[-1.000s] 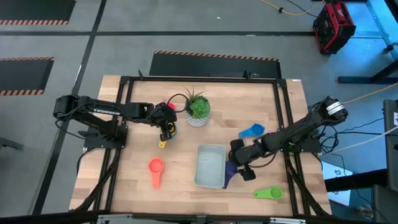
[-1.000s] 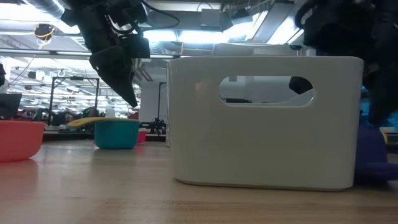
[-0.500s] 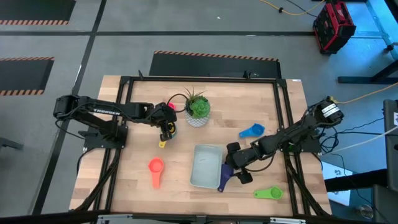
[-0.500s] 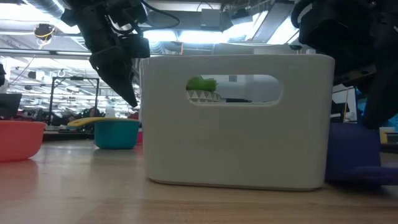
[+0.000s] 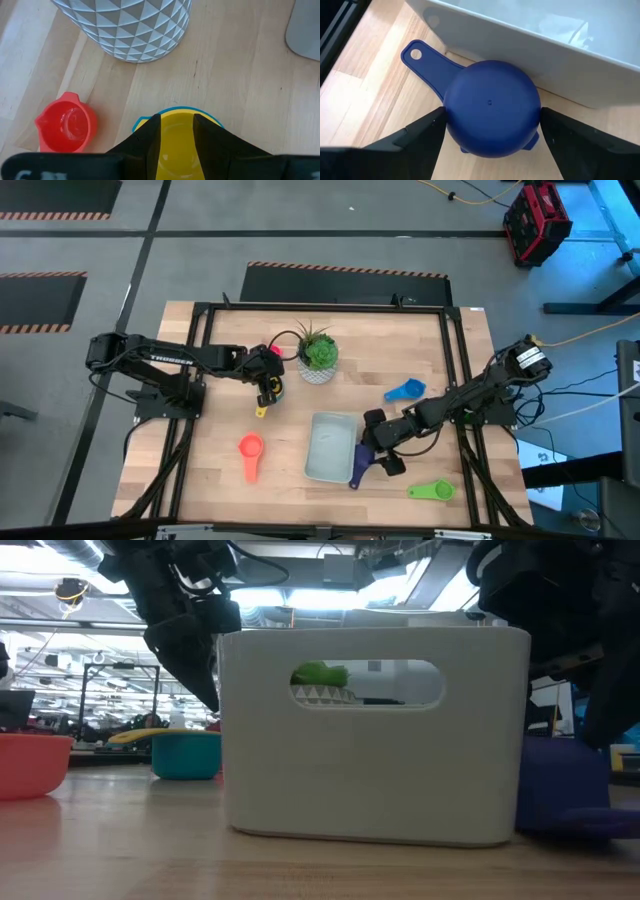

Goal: Nest measuring cups in basket
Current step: Stack the purple measuring cup on top of the yellow measuring cup

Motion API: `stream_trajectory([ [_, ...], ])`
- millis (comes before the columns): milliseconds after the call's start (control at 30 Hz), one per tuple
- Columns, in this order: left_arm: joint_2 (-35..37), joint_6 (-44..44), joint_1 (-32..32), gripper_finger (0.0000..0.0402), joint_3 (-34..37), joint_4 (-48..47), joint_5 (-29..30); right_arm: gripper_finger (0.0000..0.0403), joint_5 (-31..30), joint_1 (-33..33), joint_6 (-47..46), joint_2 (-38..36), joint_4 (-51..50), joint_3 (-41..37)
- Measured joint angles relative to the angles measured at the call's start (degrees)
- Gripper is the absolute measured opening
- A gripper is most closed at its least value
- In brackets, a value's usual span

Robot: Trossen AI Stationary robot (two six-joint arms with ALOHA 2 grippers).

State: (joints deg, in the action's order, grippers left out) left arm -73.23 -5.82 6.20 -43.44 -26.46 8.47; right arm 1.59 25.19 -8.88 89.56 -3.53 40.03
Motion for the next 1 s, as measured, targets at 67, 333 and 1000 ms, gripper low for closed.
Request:
stream_trajectory([
  [67, 0.0, 0.0, -0.02, 0.0108, 0.0, 0.0, 0.0, 0.032, -0.01, 0.0, 0.0, 0.02, 0.0, 0.0],
  [333, 0.0, 0.0, 0.0, 0.0108, 0.0, 0.0, 0.0, 0.032, -0.01, 0.0, -0.05, 0.07, 0.59, -0.09],
  [1000, 0.0, 0.0, -0.01, 0.0108, 0.0, 0.0, 0.0, 0.0296, 0.04, 0.0, -1.4, 0.02, 0.57, -0.09],
])
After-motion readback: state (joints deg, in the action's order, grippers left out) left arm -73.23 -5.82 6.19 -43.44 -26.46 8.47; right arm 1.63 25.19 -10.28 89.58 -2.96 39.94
